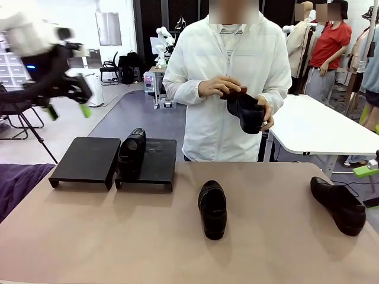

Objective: Organize the shoes by placing them on the stand.
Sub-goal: Place the Shoe from the middle of the table onto the Shoes Stand.

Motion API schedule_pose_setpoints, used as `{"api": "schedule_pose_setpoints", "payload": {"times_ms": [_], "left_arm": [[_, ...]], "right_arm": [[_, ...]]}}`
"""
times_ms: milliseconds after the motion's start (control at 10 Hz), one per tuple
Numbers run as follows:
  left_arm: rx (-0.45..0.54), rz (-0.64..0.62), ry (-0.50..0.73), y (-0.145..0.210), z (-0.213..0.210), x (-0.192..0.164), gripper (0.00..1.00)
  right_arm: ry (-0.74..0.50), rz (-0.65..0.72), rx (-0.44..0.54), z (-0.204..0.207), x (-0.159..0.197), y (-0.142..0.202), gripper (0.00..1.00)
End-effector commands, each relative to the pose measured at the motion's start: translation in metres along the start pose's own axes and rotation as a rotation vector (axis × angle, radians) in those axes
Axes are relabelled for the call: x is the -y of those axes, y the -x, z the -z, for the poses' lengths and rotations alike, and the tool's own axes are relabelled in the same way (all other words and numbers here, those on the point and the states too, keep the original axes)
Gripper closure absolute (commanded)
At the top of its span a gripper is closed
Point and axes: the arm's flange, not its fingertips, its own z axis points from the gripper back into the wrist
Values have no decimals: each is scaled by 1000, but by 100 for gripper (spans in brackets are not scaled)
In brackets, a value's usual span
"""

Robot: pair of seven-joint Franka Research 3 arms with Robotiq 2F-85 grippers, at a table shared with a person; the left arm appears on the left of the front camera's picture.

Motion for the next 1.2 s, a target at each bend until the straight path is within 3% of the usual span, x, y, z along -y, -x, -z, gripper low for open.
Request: {"api": "schedule_pose_setpoints", "payload": {"times_ms": [0, 200, 400, 600, 700, 1100], "left_arm": [[2, 3, 320, 28, 7, -76, 0], [65, 4, 543, 53, 44, -106, 0], [163, -55, 633, 90, 113, -93, 0], [284, -111, 737, 109, 138, -91, 0], [143, -81, 649, 90, 118, -108, 2], [143, -81, 649, 90, 118, -108, 2]], "right_arm": [[10, -26, -11, -5, 2, 2, 0], [10, -26, -11, -5, 2, 2, 0], [10, -26, -11, -5, 2, 2, 0], [10, -26, -11, -5, 2, 2, 0], [10, -26, -11, -5, 2, 2, 0], [10, -26, -11, -5, 2, 2, 0]]}}
